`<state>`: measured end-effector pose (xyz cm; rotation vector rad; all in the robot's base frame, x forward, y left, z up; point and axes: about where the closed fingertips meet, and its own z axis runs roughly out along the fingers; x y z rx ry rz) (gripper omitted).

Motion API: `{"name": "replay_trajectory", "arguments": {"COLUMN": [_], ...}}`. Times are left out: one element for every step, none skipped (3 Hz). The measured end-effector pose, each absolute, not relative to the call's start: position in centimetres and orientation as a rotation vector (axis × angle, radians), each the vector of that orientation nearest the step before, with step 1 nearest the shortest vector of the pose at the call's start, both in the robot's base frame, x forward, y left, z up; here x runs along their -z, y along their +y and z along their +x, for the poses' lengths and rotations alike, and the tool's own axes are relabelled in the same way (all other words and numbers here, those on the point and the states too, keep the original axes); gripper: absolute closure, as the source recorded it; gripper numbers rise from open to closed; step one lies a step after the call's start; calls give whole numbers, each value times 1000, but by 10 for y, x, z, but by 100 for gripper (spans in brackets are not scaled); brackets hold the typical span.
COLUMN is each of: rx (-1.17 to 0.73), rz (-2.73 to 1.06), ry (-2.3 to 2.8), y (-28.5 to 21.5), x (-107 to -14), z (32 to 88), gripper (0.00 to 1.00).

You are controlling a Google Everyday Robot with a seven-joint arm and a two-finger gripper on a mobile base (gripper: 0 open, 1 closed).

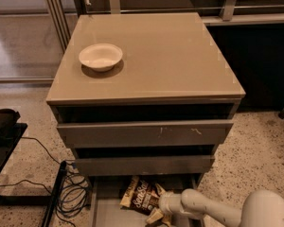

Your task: Pick brown chip bag from bottom drawer and place on counter

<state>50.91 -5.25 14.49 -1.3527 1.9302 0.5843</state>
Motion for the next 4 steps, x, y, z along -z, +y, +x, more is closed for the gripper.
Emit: {"name": "replay_trajectory", "arguments": {"rx": [-582, -582, -582, -582], "rz": [-1351, -1351, -1351, -1351], "ry": [1931, 1931, 1931, 1931], "y": [-53, -53, -53, -53], "x": [-144, -144, -144, -144], "z": [511, 511, 511, 511], "gripper": [18, 42, 65, 88]}}
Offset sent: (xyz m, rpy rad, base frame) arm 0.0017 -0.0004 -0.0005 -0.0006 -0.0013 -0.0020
